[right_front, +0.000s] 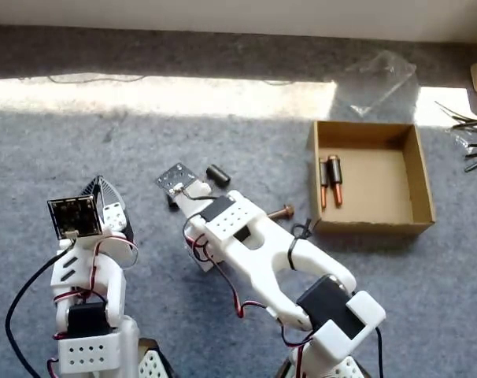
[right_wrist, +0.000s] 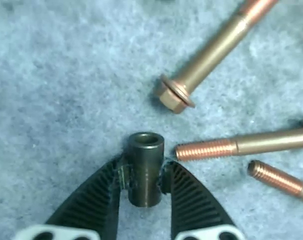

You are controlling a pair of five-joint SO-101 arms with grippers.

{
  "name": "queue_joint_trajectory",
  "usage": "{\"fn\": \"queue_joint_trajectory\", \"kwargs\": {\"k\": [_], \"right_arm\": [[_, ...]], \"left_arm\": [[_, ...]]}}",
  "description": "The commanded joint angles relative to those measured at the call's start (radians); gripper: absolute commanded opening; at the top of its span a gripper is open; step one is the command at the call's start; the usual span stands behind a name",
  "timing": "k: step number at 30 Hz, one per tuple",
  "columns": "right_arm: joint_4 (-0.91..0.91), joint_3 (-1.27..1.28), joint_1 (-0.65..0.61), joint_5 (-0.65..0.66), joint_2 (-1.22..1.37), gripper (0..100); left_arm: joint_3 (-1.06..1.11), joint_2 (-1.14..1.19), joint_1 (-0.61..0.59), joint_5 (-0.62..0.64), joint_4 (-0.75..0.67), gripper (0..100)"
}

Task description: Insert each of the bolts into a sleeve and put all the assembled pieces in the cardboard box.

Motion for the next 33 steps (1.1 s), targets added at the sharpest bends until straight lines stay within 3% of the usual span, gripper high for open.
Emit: {"fn": "queue_joint_trajectory", "kwargs": {"k": [1,6,13,33], "right_arm": [[0.007,-0.033,-0.015,0.029,-0.002,1.2],[0.007,-0.033,-0.015,0.034,-0.002,9.4],[0.007,-0.033,-0.015,0.037,-0.004,9.4],[-0.002,0.002,-0.081,0.216,-0.002,9.9]], "left_arm": [[-0.008,-0.01,-0.008,-0.006,-0.021,1],[-0.008,-0.01,-0.008,-0.006,-0.021,1],[-0.008,-0.01,-0.008,-0.006,-0.021,1],[-0.007,-0.01,-0.008,-0.006,-0.021,1]]}}
